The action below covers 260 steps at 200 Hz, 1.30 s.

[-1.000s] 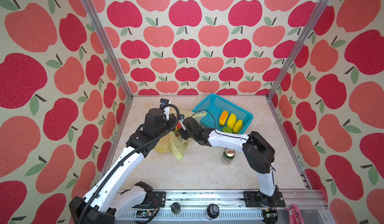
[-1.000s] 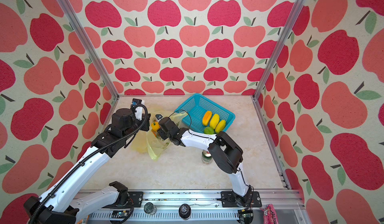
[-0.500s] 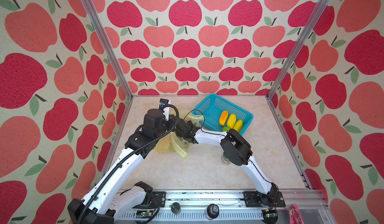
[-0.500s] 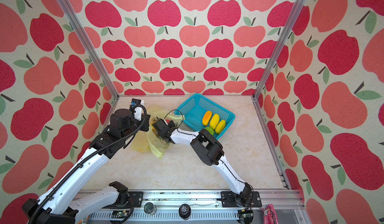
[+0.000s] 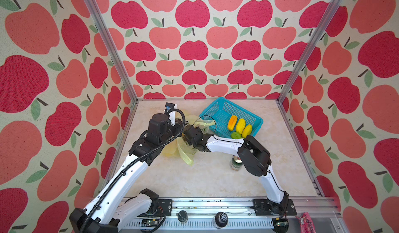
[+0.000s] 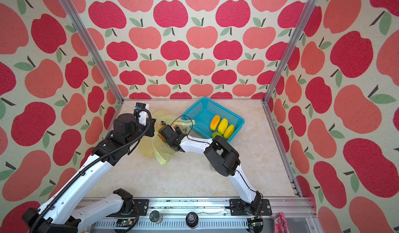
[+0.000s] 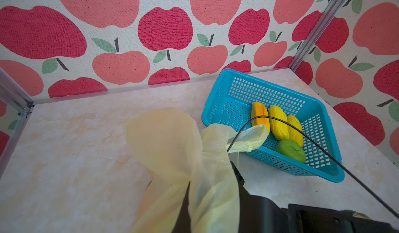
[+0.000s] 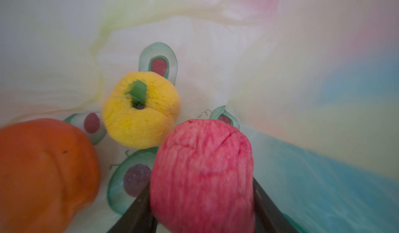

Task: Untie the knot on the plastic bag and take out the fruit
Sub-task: 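Lift the red fruit out and carry it over the teal basket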

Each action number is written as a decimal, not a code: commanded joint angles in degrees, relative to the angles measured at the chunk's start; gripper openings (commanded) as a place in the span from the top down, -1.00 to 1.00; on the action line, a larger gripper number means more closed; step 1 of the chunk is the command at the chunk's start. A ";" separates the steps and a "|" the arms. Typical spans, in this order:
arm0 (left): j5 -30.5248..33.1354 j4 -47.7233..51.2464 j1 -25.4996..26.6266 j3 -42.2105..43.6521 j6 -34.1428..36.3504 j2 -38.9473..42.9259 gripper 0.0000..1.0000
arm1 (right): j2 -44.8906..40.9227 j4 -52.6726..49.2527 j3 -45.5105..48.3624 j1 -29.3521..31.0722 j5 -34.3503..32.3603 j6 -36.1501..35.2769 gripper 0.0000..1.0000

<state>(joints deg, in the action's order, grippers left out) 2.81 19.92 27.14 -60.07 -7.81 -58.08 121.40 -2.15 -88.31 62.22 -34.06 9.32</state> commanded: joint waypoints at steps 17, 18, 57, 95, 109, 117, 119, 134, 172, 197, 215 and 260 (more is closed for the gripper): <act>1.49 0.21 -0.14 -1.85 -0.27 -1.31 1.00 | -15.77 6.08 10.98 1.78 2.53 -1.40 0.31; 1.49 0.21 -0.15 -1.82 -0.27 -1.32 1.00 | -16.12 6.18 11.32 1.77 2.65 -1.32 0.31; 2.46 0.56 -0.25 -1.76 -0.62 -0.92 1.00 | -27.03 9.45 21.17 1.77 4.21 -0.20 0.37; 2.55 0.88 -0.42 -1.91 -0.80 -0.99 1.00 | -37.89 11.59 27.71 1.56 0.59 -5.89 0.40; 2.64 0.55 -0.42 -1.54 -0.74 -0.95 1.00 | -42.04 12.10 29.95 0.35 -2.63 -7.40 0.44; 2.56 0.46 -0.51 -1.59 -0.71 -1.06 1.00 | -44.61 12.41 31.57 -1.05 -3.17 -7.28 0.45; 2.56 0.49 -0.55 -1.64 -0.71 -1.13 1.00 | -45.25 12.50 32.01 -1.51 -3.08 -7.08 0.44; 2.38 0.73 -0.55 -1.89 -0.62 -1.31 1.00 | -49.83 13.03 35.46 -5.88 -1.67 -4.68 0.44; 2.20 0.28 -0.50 -1.58 -0.45 -1.19 1.00 | -52.01 8.31 38.76 -20.21 8.33 4.94 0.37; 1.94 0.23 -0.50 -1.64 -0.46 -1.21 1.00 | -43.06 0.01 33.18 -26.66 14.70 9.56 0.45; 1.90 0.02 -0.50 -1.47 -0.45 -1.31 1.00 | -34.57 -6.33 26.69 -28.43 17.73 10.86 0.52; 1.45 -0.13 -0.50 -1.38 -0.37 -1.28 1.00 | -19.67 -14.62 16.09 -28.85 19.77 10.94 0.63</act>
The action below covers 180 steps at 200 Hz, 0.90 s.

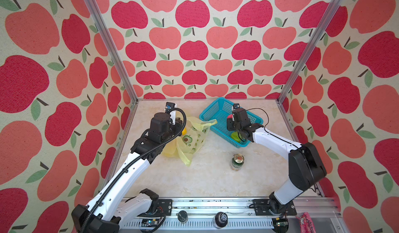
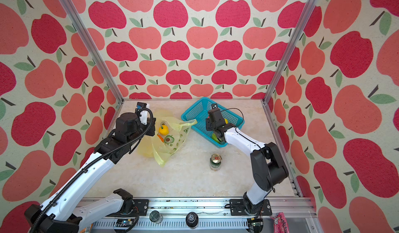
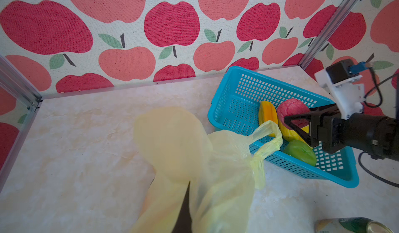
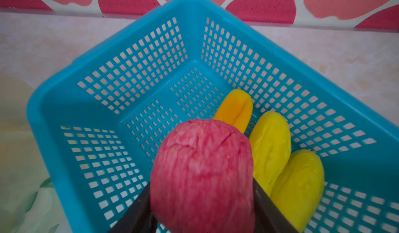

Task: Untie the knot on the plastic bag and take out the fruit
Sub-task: 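Lift the red fruit out and carry it over the teal basket, then lower the red fruit into the basket and open the right gripper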

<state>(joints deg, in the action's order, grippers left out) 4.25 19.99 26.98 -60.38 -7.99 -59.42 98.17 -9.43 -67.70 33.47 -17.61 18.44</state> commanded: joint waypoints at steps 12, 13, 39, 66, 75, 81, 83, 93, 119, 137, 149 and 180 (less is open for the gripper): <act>0.06 -0.05 -0.35 -1.14 -0.10 -0.08 1.00 | 5.42 -7.71 -5.55 -0.09 4.14 1.61 0.62; 0.06 -0.05 -0.35 -1.14 -0.10 -0.08 1.00 | 5.57 -7.75 -5.62 -0.13 4.20 1.61 0.62; -0.03 -0.21 -0.35 -0.99 -0.10 0.27 1.00 | 9.14 -10.45 -8.67 -0.22 4.86 1.51 0.61; 0.06 -0.23 -0.35 -1.10 -0.01 0.10 1.00 | 12.02 -12.38 -10.86 -0.48 5.56 1.78 0.57; -0.03 -0.10 -0.35 -1.14 -0.01 0.02 1.00 | 13.05 -12.98 -11.62 -0.63 6.30 1.87 0.56; -0.03 -0.11 -0.35 -1.14 -0.01 0.08 1.00 | 13.82 -13.71 -12.52 -0.67 6.65 1.94 0.55; -0.03 -0.14 -0.35 -1.14 -0.01 0.09 1.00 | 14.05 -14.00 -12.67 -0.64 6.72 1.95 0.54; -0.03 -0.22 -0.36 -1.06 -0.01 0.10 1.00 | 15.20 -15.24 -14.01 -0.66 7.08 1.95 0.52; -0.03 -0.13 -0.35 -1.14 -0.01 0.09 1.00 | 17.60 -17.03 -16.04 -0.79 7.30 2.00 0.35; -0.03 -0.22 -0.35 -1.07 -0.01 0.19 1.00 | 18.85 -18.27 -17.30 -1.17 7.30 2.26 0.22; 0.06 -0.19 -0.35 -1.06 0.07 0.26 1.00 | 19.17 -18.86 -17.67 -1.42 7.26 2.55 0.13; -0.03 -0.07 -0.35 -1.06 0.08 0.44 1.00 | 16.91 -17.60 -15.93 -1.54 7.06 2.36 -0.21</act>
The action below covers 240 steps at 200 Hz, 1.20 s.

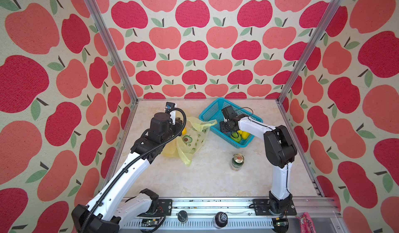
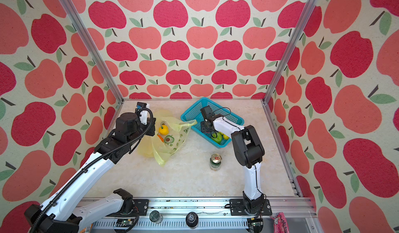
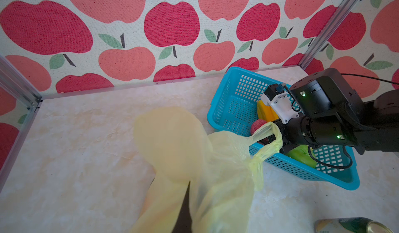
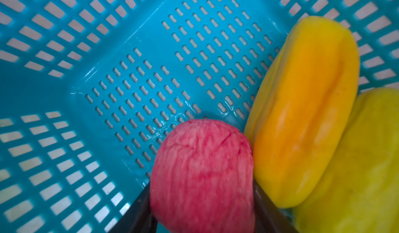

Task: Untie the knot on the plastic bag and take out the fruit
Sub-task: 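Lower the red fruit into the basket and open the right gripper, then move the right gripper back into the bag over the orange fruit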

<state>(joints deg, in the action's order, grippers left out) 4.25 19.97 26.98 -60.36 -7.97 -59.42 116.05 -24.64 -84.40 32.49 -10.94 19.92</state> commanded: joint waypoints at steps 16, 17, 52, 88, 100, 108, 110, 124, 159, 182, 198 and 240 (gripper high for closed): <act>-0.03 -0.15 -0.35 -1.00 0.06 0.60 1.00 | -3.68 -0.86 2.76 -0.54 0.46 0.39 -0.39; -0.03 -0.13 -0.35 -0.99 0.06 0.57 1.00 | -3.88 -0.76 2.84 -0.52 0.43 0.34 -0.40; 0.05 -0.26 -0.35 -1.04 0.14 0.44 1.00 | -12.92 4.60 9.78 -0.56 0.36 -0.53 -0.58; 0.12 -0.35 -0.35 -1.05 0.23 0.29 1.00 | -25.97 12.70 19.20 0.23 0.36 -2.41 -0.59; 0.06 -0.37 -0.35 -1.03 0.23 0.15 1.00 | -31.48 18.15 23.99 1.26 0.71 -3.82 -0.58; 0.06 -0.40 -0.35 -1.09 0.23 0.02 1.00 | -34.61 21.25 26.61 2.09 1.11 -4.69 -0.54; 0.12 -0.37 -0.35 -1.08 0.30 0.07 1.00 | -35.53 21.88 27.35 2.39 1.23 -4.95 -0.52; 0.14 -0.33 -0.35 -1.19 0.32 -0.12 1.00 | -41.29 28.13 32.13 4.98 2.13 -7.59 -0.40; 0.27 -0.38 -0.35 -1.17 0.32 -0.17 1.00 | -50.58 38.88 39.15 15.85 1.84 -17.58 -0.16; 0.41 -0.36 -0.35 -1.22 0.32 -0.07 1.00 | -49.59 41.88 39.42 23.41 -0.26 -22.47 -0.03; 0.41 -0.39 -0.36 -1.17 0.32 -0.04 1.00 | -44.70 43.72 38.48 26.45 -0.04 -22.36 0.05; 0.08 -0.29 -0.40 -1.19 0.23 0.00 1.00 | -27.93 40.18 29.35 30.08 2.96 -19.57 0.31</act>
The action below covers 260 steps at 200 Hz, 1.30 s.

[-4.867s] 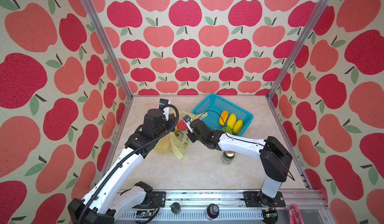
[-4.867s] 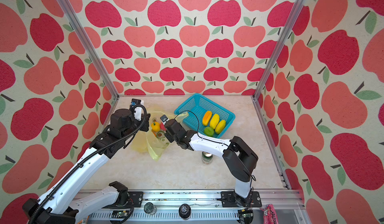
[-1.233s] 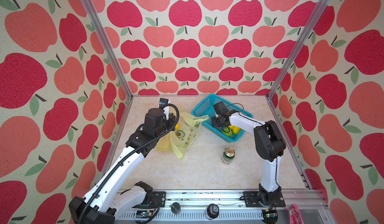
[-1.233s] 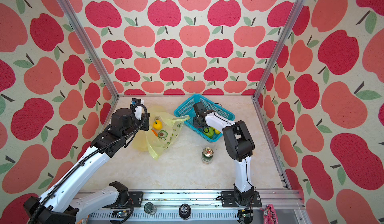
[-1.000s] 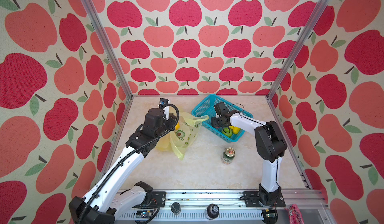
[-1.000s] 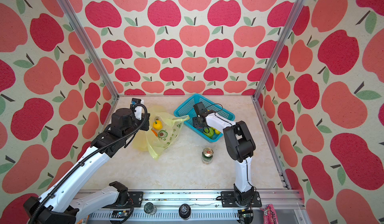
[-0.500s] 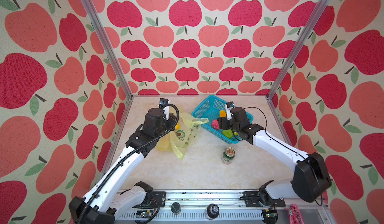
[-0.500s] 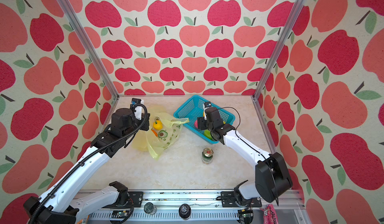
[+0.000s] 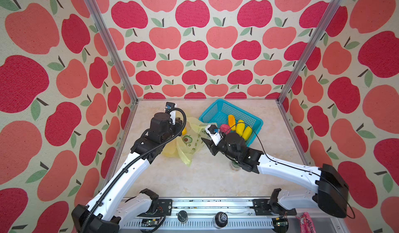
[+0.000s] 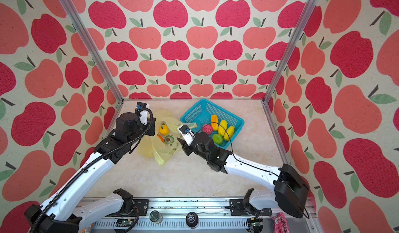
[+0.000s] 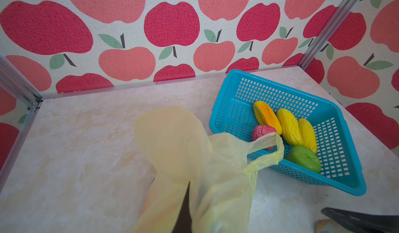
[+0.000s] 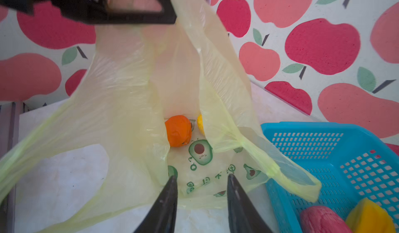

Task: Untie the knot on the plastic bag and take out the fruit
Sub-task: 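Move the right gripper back into the bag over the orange fruit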

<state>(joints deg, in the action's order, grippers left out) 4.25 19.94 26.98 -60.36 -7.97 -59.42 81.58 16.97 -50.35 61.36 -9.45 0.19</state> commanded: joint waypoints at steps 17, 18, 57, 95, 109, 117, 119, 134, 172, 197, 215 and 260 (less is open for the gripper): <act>-0.19 -0.39 -0.27 -1.09 0.14 0.17 1.00 | 11.85 -2.80 -8.13 1.24 1.32 2.33 0.31; -0.20 -0.45 -0.27 -1.08 0.14 0.18 1.00 | 12.16 -2.99 -8.38 1.23 1.30 2.43 0.31; -0.73 -0.45 -0.18 -1.19 -0.03 0.19 1.00 | 23.74 -10.56 -19.09 0.92 1.37 5.99 0.33; -1.50 -0.60 -0.08 -1.21 -0.25 0.53 1.00 | 35.29 -16.64 -30.98 -1.29 4.39 9.89 0.35; -1.70 -0.53 -0.05 -1.17 -0.29 0.75 1.00 | 39.33 -18.70 -35.62 -1.69 4.81 11.11 0.24; -1.86 -0.54 0.08 -1.09 -0.29 0.80 1.00 | 41.34 -19.32 -37.80 -1.92 5.98 11.99 0.12; -1.92 -0.57 0.09 -1.08 -0.29 0.80 1.00 | 41.96 -19.34 -38.33 -2.01 6.41 12.24 0.09; -2.35 -0.42 0.16 -1.08 -0.29 1.01 1.00 | 44.87 -17.10 -40.32 -2.76 10.95 14.82 -0.06; -3.57 -0.61 0.52 -0.99 -0.04 1.55 1.00 | 48.53 -9.75 -42.82 -4.21 21.01 20.06 -0.50; -5.23 -1.04 0.70 -1.08 0.40 1.31 1.00 | 49.45 -5.35 -42.83 -5.07 24.59 22.60 -0.72; -6.51 -1.32 1.03 -1.21 0.58 1.10 1.00 | 50.96 -6.03 -44.24 -5.11 23.98 22.76 -0.76; -15.23 -3.52 1.75 -0.44 0.72 2.19 1.00 | 54.64 -7.83 -46.37 -5.18 18.58 24.00 -0.80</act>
<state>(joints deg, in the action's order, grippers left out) -3.73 19.86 28.12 -60.36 -7.92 -59.24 133.47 9.63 -95.42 56.45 11.70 22.41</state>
